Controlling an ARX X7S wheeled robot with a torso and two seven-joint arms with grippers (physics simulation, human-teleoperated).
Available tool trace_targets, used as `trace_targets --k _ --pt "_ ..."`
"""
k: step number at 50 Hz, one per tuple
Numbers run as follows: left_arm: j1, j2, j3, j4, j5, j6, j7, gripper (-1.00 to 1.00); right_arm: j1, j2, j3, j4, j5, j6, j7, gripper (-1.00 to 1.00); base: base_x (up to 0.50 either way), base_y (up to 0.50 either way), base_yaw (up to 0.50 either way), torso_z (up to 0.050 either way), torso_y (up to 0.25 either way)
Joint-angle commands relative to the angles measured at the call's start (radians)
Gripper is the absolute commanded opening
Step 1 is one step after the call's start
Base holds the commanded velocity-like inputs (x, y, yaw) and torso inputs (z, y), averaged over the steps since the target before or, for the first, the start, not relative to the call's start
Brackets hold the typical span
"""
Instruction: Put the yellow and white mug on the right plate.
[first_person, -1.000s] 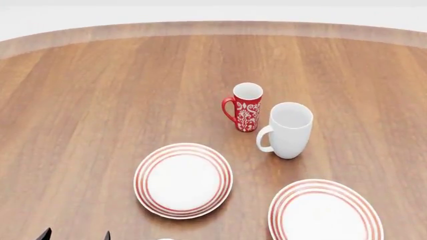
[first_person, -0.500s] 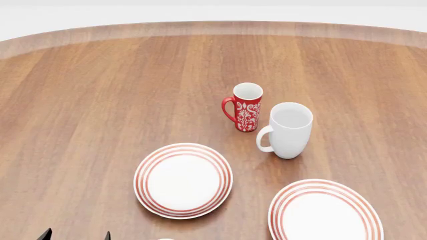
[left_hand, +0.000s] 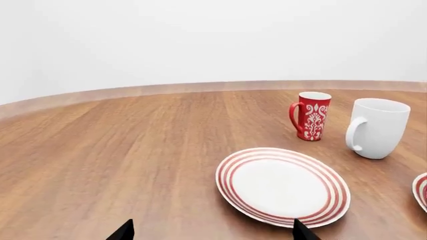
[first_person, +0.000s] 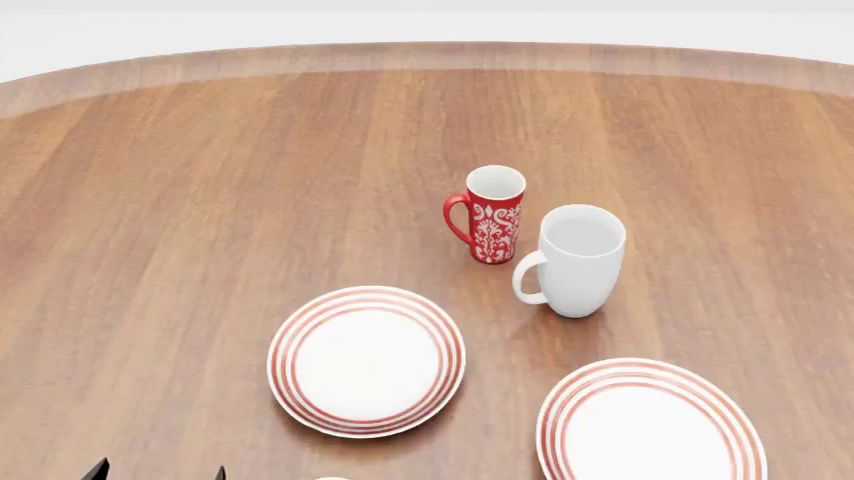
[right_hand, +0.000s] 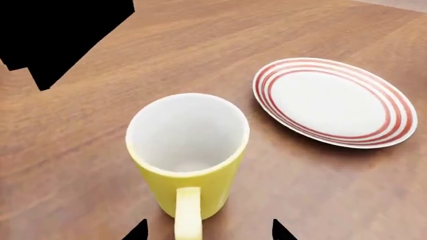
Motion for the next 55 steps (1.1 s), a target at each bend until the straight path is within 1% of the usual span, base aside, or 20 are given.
trace_targets --k 1,15,23,41,55 --pt "-0.002 -0.003 0.005 -0.007 -0.002 0.005 -0.004 1.00 0.023 -0.026 -0.019 0.066 -0.016 -0.036 -0.010 -1.00 0.00 0.00 0.00 0.000 0.000" --pt "-0.003 -0.005 0.013 -0.016 -0.005 0.013 -0.007 1.00 0.002 -0.009 0.004 0.057 -0.004 -0.028 0.025 -1.00 0.00 0.00 0.00 0.000 0.000" --pt "-0.003 -0.007 0.018 -0.017 -0.006 0.014 -0.010 1.00 -0.021 0.030 0.042 -0.009 0.016 0.005 0.065 -1.00 0.00 0.00 0.00 0.000 0.000" --pt "-0.004 -0.012 0.026 -0.013 -0.011 0.012 -0.016 1.00 -0.086 0.160 0.172 -0.268 0.087 0.097 0.177 -1.00 0.00 0.00 0.00 0.000 0.000" --pt "-0.004 -0.016 0.032 -0.009 -0.015 0.012 -0.020 1.00 -0.099 0.199 0.258 -0.332 0.126 0.113 0.240 -1.00 0.00 0.00 0.00 0.000 0.000"
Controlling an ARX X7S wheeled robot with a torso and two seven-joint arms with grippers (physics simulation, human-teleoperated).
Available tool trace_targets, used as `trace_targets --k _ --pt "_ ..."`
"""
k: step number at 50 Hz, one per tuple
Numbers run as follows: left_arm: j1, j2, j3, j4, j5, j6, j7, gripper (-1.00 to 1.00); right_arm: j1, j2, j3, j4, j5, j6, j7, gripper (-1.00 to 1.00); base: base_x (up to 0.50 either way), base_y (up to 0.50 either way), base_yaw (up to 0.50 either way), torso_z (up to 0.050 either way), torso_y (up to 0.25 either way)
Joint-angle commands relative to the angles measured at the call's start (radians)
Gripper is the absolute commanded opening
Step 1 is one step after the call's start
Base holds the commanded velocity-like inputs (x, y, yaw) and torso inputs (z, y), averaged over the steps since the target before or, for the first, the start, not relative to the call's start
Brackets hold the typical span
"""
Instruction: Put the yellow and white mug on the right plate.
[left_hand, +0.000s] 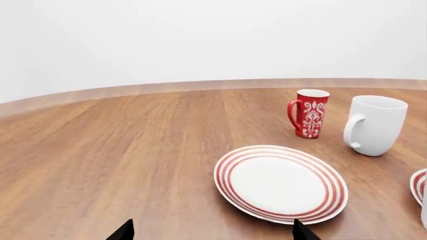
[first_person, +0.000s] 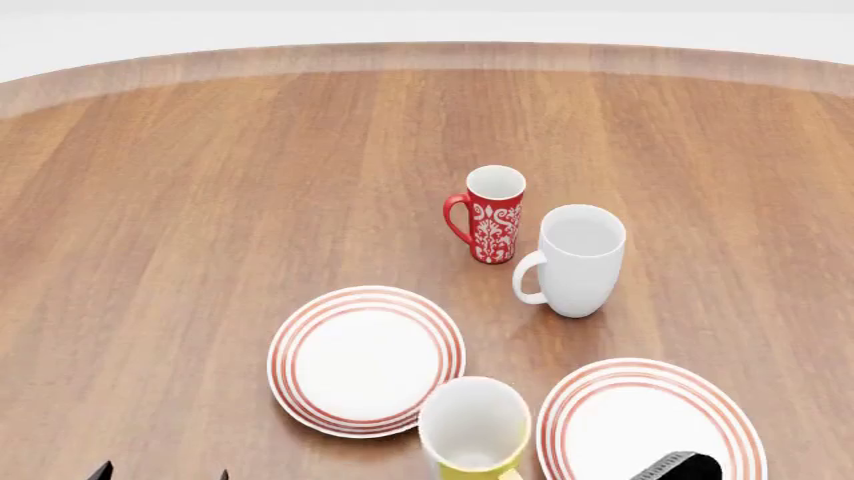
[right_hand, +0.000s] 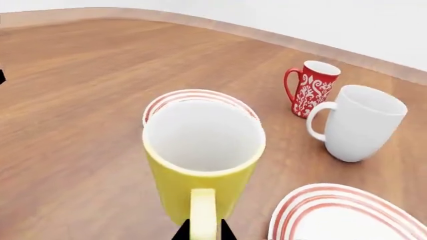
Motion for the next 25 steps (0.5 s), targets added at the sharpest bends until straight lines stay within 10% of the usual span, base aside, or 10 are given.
trace_targets --k 1,25 --pt "0.000 -0.003 0.006 0.001 -0.003 0.000 -0.003 1.00 -0.016 0.041 0.082 -0.070 0.035 0.014 0.058 -1.00 0.00 0.00 0.00 0.000 0.015" --pt "0.000 -0.012 0.014 0.012 -0.011 -0.001 -0.011 1.00 -0.041 0.040 0.263 0.051 0.104 -0.023 0.178 -1.00 0.00 0.00 0.00 0.000 0.000"
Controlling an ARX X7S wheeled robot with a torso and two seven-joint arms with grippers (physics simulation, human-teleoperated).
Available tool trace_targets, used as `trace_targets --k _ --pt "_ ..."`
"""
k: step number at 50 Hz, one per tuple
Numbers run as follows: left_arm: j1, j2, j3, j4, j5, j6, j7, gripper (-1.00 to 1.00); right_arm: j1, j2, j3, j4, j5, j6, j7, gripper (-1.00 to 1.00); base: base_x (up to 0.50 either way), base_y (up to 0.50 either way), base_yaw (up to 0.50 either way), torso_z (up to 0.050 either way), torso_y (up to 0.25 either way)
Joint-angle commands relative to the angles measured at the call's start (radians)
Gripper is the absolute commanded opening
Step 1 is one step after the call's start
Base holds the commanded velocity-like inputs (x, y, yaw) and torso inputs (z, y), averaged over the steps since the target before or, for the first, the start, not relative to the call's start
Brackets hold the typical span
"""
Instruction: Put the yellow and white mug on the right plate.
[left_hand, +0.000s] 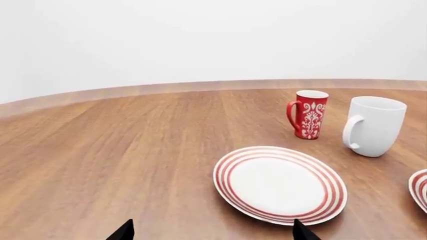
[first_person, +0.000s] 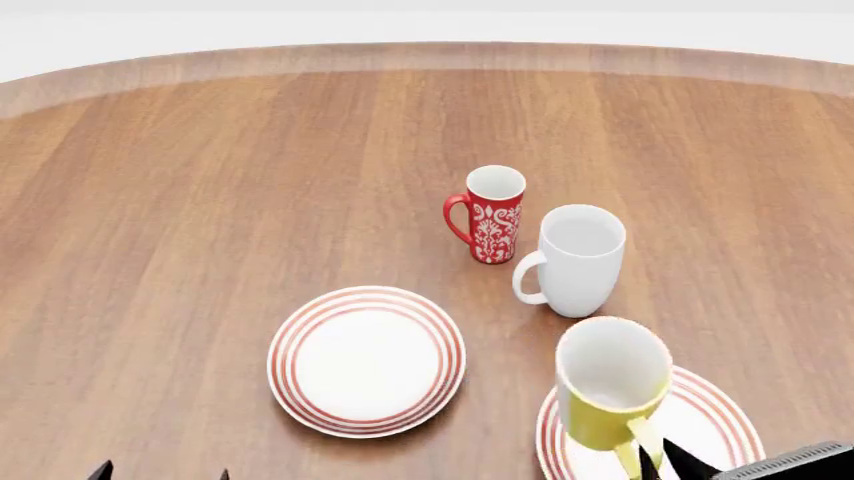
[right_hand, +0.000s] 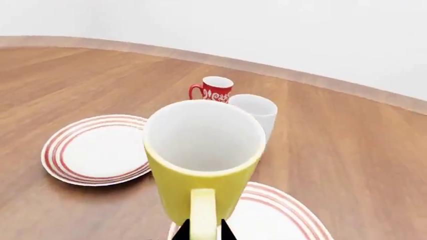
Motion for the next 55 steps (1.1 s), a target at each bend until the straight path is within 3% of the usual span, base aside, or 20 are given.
trace_targets --k 1,12,55 --pt "0.001 -0.004 0.004 0.005 -0.004 0.000 -0.003 1.00 0.010 -0.020 0.079 0.085 0.014 -0.023 0.070 -1.00 0.00 0.00 0.00 0.000 0.000" --pt "-0.002 -0.006 0.008 -0.005 -0.007 0.006 -0.003 1.00 0.069 -0.083 0.117 0.222 0.004 -0.039 0.160 -1.00 0.00 0.00 0.00 0.000 0.000" --pt "-0.008 -0.017 0.026 -0.013 -0.021 0.013 -0.013 1.00 0.204 -0.129 0.028 0.391 -0.053 -0.068 0.103 -1.00 0.00 0.00 0.00 0.000 0.000"
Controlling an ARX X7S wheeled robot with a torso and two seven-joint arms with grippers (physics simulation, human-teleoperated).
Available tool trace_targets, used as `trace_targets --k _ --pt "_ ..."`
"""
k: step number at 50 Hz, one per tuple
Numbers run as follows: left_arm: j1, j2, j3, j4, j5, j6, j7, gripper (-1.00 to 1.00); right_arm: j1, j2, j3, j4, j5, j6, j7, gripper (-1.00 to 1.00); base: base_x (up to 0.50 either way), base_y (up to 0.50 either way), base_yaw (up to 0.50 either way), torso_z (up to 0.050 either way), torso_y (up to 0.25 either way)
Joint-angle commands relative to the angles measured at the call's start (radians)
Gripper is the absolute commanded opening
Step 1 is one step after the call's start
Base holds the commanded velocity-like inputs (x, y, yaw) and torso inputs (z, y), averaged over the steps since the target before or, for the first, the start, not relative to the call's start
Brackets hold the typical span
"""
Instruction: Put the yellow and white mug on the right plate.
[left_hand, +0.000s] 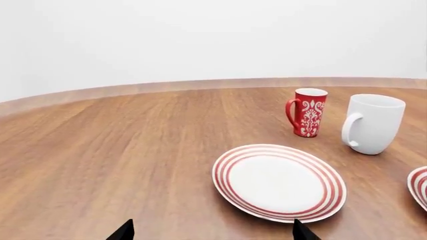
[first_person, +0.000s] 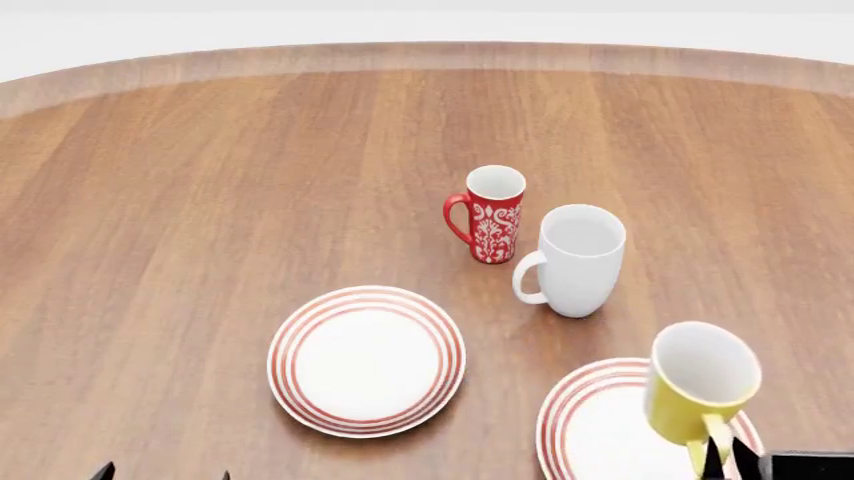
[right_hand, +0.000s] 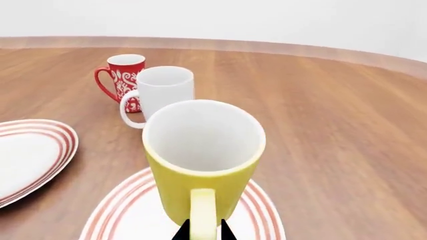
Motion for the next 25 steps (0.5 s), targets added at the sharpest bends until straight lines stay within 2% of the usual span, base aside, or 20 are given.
trace_targets --k 1,25 --pt "-0.001 -0.004 0.004 0.001 -0.005 0.001 -0.002 1.00 0.054 -0.015 -0.025 0.053 -0.025 -0.011 -0.020 -1.00 0.00 0.00 0.00 0.000 0.000" --pt "-0.007 -0.007 0.013 -0.016 -0.012 0.006 -0.007 1.00 0.117 -0.059 -0.062 0.265 -0.064 -0.093 -0.062 -1.00 0.00 0.00 0.00 0.000 0.000"
